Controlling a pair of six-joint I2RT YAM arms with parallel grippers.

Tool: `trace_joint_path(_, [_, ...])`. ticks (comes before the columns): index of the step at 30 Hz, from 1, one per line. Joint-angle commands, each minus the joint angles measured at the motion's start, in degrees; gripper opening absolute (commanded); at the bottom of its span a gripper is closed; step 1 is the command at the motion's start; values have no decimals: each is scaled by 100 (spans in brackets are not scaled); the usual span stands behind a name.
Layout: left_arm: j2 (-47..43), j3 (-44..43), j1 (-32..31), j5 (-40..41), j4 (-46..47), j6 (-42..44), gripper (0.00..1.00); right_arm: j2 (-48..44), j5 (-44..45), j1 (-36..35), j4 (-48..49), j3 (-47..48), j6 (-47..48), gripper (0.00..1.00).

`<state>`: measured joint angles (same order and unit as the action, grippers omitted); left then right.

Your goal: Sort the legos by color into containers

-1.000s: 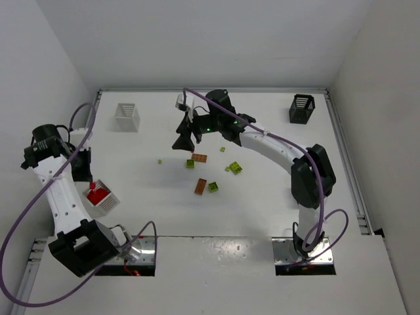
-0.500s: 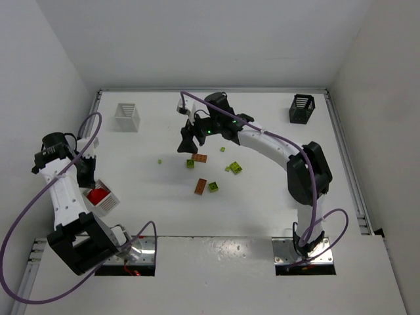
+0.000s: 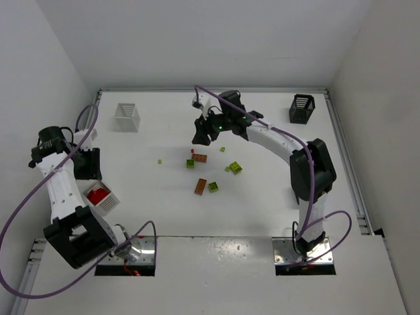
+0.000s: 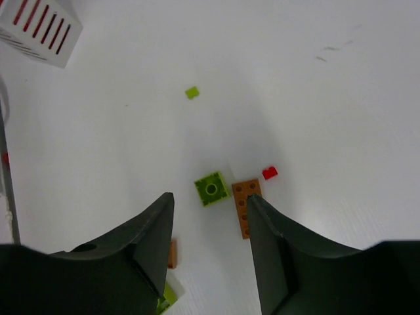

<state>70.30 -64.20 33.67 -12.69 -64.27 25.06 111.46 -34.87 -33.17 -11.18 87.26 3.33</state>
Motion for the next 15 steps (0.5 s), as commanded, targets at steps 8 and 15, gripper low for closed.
trace_joint_path(8, [-562,-1208,-45,-1500,-138,-291,57,604,682,381,-797,633,317,35])
trace_joint_path(15, [-430,-1261,-45,-1404,72,-897,56,1229,1305,-48,-1072,1408,-428,49])
